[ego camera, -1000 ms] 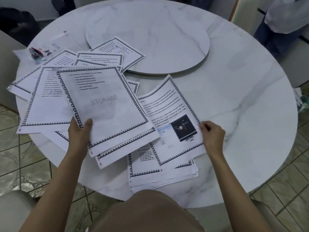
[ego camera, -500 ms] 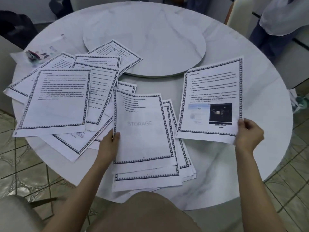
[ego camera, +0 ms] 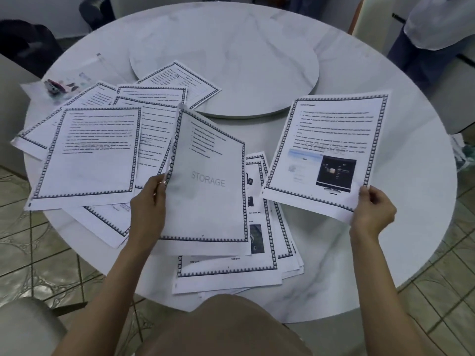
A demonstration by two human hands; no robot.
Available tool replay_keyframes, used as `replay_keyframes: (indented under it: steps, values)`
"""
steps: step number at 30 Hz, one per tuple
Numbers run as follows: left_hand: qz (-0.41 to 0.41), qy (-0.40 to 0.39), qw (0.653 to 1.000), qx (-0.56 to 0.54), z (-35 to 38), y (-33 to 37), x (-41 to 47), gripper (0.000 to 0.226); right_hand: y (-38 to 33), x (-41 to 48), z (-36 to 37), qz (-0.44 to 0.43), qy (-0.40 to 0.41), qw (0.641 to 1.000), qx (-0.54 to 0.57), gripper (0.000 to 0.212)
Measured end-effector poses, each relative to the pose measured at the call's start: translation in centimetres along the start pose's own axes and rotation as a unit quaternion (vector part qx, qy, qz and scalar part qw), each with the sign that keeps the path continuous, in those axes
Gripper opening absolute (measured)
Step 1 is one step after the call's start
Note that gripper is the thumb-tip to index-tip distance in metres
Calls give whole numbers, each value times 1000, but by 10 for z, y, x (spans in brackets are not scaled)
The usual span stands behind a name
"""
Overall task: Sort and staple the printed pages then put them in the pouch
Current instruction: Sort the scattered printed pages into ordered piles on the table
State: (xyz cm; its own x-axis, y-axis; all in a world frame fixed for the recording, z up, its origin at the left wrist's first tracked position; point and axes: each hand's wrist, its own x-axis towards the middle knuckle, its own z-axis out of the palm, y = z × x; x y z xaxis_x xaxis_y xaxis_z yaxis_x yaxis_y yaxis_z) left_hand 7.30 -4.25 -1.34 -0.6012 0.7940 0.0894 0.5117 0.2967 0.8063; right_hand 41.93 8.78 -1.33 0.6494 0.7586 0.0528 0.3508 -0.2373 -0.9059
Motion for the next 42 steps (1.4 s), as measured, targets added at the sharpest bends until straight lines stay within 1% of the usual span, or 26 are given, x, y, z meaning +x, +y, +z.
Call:
replay_keyframes:
  steps: [4,7,11,14,16,18,21,24,27,29,31,33,34,36,37,39,40,42]
  values:
    - [17,27,999,-7,-25,10,8,26,6,-22,11,2,-50,999,-19,22]
    - [38,65,997,-23,-49,18,19,26,10,-48,19,1,-104,994,-27,20]
    - [59,102,989,-87,-71,27,31,28,15,-80,26,-25,-169,984,-47,18]
    - [41,101,983,-147,-70,39,33,20,17,-97,28,-31,-212,975,-58,16]
    - [15,98,975,-200,-63,46,31,21,20,-104,28,-35,-226,971,-64,16]
    - [-4,94,970,-225,-53,51,28,20,21,-108,27,-49,-240,966,-77,17]
    - [-29,62,972,-224,-31,50,22,23,24,-108,25,-80,-266,956,-93,18]
    - [-79,2,980,-183,-5,34,10,22,24,-101,23,-98,-244,959,-108,23]
    - [-129,-59,982,-124,18,13,-8,29,22,-88,22,-81,-235,961,-119,27]
    - [-145,-93,982,-74,29,3,-20,31,21,-79,26,-66,-258,954,-136,26]
    - [-155,-136,978,-28,36,-2,-28,34,21,-74,32,-53,-299,939,-162,24]
    - [-150,-172,974,1,40,-3,-36,38,18,-74,39,-41,-341,920,-190,37]
    - [-140,-173,975,16,41,-2,-39,40,17,-75,42,-44,-356,911,-204,43]
    - [-139,-147,978,57,39,0,-43,46,14,-79,45,-69,-378,894,-232,46]
    - [-148,-138,976,76,37,1,-44,51,13,-82,46,-81,-386,886,-244,46]
    - [-185,-144,967,99,35,3,-43,57,11,-89,46,-108,-397,872,-264,44]
    - [-200,-155,963,92,36,2,-41,58,12,-93,46,-124,-397,868,-273,42]
    - [-226,-186,956,25,37,3,-39,58,14,-101,46,-161,-390,861,-286,41]
